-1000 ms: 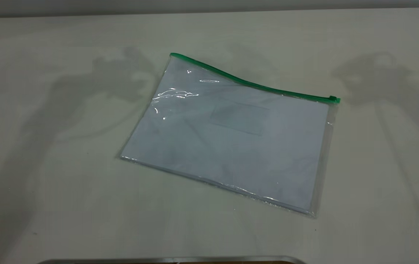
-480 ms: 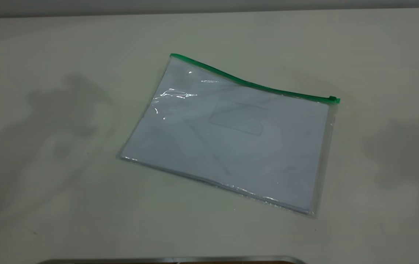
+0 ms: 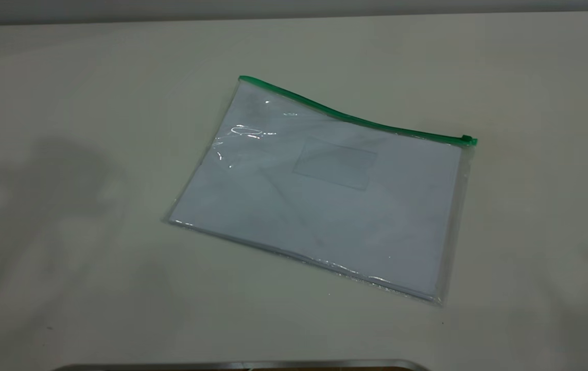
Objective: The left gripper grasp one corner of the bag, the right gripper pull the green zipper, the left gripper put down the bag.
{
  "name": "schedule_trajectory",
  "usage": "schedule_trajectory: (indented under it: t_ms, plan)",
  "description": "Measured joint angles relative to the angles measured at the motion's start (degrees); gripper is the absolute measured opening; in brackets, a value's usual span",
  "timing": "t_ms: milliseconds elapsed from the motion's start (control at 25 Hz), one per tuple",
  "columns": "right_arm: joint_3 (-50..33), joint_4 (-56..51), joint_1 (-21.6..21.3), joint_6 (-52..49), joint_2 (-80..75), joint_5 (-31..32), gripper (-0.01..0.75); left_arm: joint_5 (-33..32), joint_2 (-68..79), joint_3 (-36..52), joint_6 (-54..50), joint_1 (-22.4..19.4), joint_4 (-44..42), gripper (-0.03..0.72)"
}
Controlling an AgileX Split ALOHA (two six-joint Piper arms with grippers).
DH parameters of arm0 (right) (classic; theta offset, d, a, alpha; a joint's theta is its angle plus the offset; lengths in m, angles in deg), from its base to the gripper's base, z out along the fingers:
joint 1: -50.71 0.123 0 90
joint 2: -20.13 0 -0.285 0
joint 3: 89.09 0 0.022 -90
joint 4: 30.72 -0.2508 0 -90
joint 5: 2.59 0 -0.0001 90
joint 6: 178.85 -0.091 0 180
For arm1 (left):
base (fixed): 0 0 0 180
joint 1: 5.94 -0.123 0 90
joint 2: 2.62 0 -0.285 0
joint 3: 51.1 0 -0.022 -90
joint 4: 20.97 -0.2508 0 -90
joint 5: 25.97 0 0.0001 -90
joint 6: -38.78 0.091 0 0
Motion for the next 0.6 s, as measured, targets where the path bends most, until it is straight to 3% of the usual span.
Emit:
schedule_trajectory:
  t_ms: [160, 360, 600]
  plan:
    - [-13.34, -1.15, 0.00, -1.19, 11.50, 0.00, 0.588, 0.00, -6.58, 5.86, -2.98, 0.00, -0.02, 0.588]
    - [-31.17, -3.02, 0.00, -1.84, 27.97, 0.00, 0.588, 0.00, -19.47, 21.53, -5.00, 0.00, -0.02, 0.588]
    - [-41.39, -1.56, 0.00, -3.68, 43.70, 0.00, 0.588, 0.00, -37.43, 40.68, -6.44, 0.00, -0.02, 0.588]
